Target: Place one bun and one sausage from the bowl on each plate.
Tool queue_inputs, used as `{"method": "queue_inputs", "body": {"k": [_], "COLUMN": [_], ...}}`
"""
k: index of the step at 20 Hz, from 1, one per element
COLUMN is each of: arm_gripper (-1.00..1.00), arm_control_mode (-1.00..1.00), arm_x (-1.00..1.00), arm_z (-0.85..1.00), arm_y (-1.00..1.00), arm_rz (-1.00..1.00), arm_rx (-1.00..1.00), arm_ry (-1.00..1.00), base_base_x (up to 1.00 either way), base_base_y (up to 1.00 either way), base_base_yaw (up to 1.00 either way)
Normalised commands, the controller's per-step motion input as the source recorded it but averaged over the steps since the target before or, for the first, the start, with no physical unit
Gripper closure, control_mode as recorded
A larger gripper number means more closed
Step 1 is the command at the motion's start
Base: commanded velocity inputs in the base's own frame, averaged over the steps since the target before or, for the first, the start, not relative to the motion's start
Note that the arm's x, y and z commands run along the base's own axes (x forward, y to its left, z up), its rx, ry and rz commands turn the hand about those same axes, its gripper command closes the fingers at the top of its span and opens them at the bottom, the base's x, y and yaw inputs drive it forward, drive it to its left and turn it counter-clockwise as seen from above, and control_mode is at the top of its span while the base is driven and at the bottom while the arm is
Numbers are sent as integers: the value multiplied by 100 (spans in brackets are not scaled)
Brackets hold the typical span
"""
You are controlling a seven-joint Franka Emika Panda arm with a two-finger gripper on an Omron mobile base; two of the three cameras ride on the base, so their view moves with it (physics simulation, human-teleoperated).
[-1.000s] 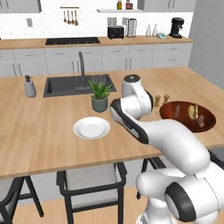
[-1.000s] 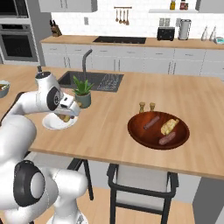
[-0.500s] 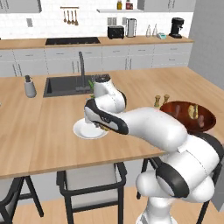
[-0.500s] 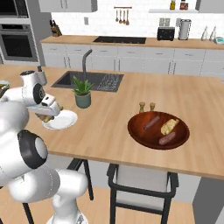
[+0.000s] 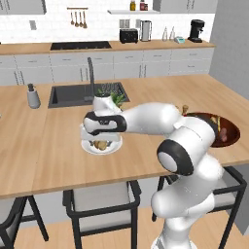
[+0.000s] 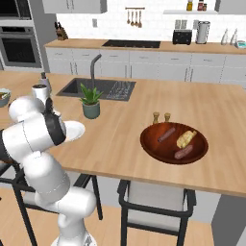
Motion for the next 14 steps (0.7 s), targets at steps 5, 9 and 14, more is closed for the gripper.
{"method": "queue_inputs", "body": {"k": [5,9,14], "arm_gripper": [100,100,100], "arm_control_mode": [-100,-100,-100], "arm_x": [61,56,50], "arm_z": [-45,-32,-30], "arm_y": [22,16,8], "arm_rz": [-3,-4,-4], "arm_rx": [1,0,0], "arm_ry": [0,0,0], "base_base_x": [0,0,0], "base_base_y": [0,0,0], "base_base_yaw": [0,0,0]}}
